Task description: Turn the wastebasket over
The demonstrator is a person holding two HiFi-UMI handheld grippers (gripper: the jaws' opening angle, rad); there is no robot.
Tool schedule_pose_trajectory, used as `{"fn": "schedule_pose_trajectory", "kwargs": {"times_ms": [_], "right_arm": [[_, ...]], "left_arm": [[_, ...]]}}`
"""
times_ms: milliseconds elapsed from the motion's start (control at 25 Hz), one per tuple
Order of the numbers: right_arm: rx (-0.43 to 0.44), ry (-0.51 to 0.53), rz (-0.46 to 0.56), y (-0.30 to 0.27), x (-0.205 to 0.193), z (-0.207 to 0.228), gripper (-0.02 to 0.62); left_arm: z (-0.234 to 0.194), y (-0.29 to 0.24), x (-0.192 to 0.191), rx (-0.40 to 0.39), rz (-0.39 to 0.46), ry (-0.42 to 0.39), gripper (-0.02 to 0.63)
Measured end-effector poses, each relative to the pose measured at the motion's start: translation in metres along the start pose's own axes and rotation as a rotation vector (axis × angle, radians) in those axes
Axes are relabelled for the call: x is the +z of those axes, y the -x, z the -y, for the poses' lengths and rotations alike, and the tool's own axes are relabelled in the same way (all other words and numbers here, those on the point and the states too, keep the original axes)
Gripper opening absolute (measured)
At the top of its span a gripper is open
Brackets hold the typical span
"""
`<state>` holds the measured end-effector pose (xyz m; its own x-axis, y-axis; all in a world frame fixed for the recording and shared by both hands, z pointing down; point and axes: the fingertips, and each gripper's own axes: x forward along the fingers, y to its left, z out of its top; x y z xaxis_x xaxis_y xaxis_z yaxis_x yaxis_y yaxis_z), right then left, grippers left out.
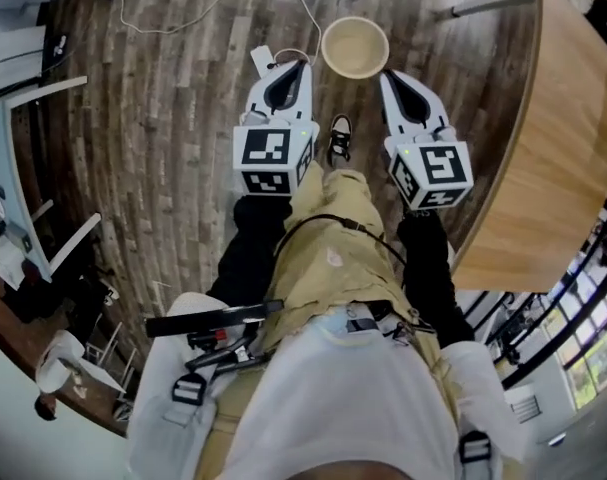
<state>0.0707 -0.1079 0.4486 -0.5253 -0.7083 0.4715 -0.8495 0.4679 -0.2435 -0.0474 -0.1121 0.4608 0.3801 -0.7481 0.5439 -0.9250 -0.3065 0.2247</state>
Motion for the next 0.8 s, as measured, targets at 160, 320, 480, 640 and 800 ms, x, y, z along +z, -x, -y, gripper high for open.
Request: {"fn": "schedule_pose_trajectory", "kwargs": {"times_ms": [160, 320, 480, 640, 800], "right_arm": [[-0.017, -0.03, -0.059, -0.061, -0.061, 0.025, 0.021], [0.006, -0.059, -0.129, -0.105, -0.141, 0.032, 0.021], [0.035, -0.073, -0.246, -0.143, -0.233, 0.041, 0.021], [0.086, -0.064, -0.323, -0.177, -0.305, 0.053, 0.021], [0.126, -0.019, -0.394, -0.217, -0.364, 0.065, 0.021]], "left_arm": [[-0.041, -0.057, -0.056, 0.005, -0.07, 0.011, 0.002], [-0.068, -0.085, -0.147, 0.016, -0.185, 0.022, 0.002], [-0.081, -0.107, -0.24, 0.003, -0.307, 0.059, 0.002], [-0.084, -0.132, -0.302, -0.025, -0.379, 0.079, 0.002], [-0.09, -0.159, -0.344, -0.053, -0.419, 0.085, 0.002]]}}
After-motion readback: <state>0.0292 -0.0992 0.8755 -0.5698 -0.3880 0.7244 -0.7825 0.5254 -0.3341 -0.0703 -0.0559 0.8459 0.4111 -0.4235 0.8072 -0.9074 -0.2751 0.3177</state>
